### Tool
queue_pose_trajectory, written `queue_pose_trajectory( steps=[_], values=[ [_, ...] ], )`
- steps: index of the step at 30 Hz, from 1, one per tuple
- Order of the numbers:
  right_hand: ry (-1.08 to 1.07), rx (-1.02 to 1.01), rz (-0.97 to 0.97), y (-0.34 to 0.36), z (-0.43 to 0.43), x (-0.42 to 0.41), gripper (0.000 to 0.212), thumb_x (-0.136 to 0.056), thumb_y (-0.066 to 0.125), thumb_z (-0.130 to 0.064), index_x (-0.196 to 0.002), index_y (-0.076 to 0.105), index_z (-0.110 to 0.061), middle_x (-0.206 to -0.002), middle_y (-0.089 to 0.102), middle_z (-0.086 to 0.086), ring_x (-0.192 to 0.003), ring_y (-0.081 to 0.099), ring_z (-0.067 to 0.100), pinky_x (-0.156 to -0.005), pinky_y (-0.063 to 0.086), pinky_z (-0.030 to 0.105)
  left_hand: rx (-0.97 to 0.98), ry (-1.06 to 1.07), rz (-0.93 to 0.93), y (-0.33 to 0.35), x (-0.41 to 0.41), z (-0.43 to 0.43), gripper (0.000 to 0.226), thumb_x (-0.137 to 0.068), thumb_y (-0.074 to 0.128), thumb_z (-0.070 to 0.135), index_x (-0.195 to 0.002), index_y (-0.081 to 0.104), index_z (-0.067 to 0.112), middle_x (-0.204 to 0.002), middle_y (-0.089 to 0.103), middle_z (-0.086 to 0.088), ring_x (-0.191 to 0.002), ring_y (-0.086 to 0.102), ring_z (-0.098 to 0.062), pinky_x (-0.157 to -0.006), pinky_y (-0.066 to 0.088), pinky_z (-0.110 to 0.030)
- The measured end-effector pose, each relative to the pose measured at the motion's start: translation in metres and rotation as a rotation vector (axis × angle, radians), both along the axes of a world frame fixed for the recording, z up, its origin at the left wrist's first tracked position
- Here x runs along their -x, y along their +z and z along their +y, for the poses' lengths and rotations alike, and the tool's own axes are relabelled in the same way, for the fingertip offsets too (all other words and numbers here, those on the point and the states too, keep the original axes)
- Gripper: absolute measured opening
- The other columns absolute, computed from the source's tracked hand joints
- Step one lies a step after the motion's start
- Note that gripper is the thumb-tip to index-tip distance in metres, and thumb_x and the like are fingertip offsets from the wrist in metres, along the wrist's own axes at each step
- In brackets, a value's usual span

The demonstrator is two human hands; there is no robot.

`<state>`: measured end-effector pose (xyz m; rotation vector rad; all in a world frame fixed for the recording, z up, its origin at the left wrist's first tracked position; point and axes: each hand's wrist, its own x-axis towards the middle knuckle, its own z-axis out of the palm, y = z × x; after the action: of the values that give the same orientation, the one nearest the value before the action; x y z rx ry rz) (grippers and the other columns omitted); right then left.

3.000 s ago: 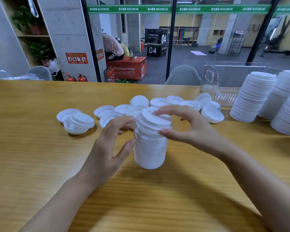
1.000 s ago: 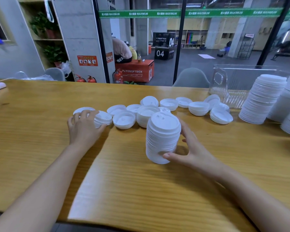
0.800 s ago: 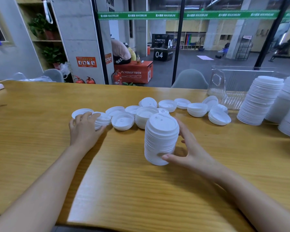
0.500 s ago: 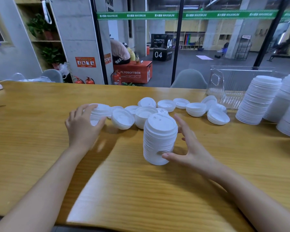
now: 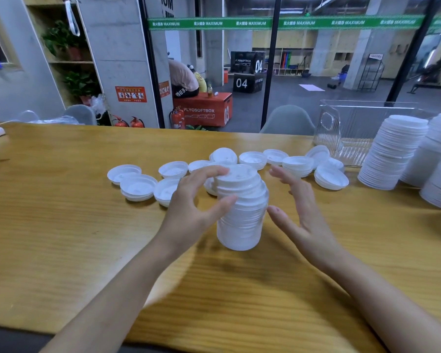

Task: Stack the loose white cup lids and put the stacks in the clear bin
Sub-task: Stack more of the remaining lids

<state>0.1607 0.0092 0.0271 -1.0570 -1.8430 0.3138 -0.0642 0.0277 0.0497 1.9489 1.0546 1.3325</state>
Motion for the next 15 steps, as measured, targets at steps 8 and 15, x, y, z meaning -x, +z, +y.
queue_pose_trajectory(
  steps=[8,15],
  values=[
    [-0.007,-0.045,-0.029,0.0016,-0.0011,0.0018,0.052,-0.091,0.05,-0.05,-0.14,0.041,-0.036,-0.142,0.044,-0.023,-0.134,0.037,0.011,-0.112,0.027,0.023,-0.002,-0.054,0.057,-0.0014,-0.0056,-0.0025,0.047,-0.074,0.071,0.048,-0.119,0.059,0.043,-0.134,0.052,0.03,-0.134,0.038,0.0,-0.093,0.022,0.004],
    [-0.001,-0.043,-0.025,0.0016,-0.002,0.0025,0.045,-0.091,0.05,-0.049,-0.134,0.044,-0.038,-0.139,0.046,-0.023,-0.132,0.04,0.015,-0.112,0.033,0.039,-0.023,-0.055,0.058,-0.0026,-0.0065,-0.003,0.045,-0.076,0.073,0.04,-0.119,0.059,0.042,-0.135,0.05,0.031,-0.134,0.037,0.003,-0.094,0.022,0.003]
  ],
)
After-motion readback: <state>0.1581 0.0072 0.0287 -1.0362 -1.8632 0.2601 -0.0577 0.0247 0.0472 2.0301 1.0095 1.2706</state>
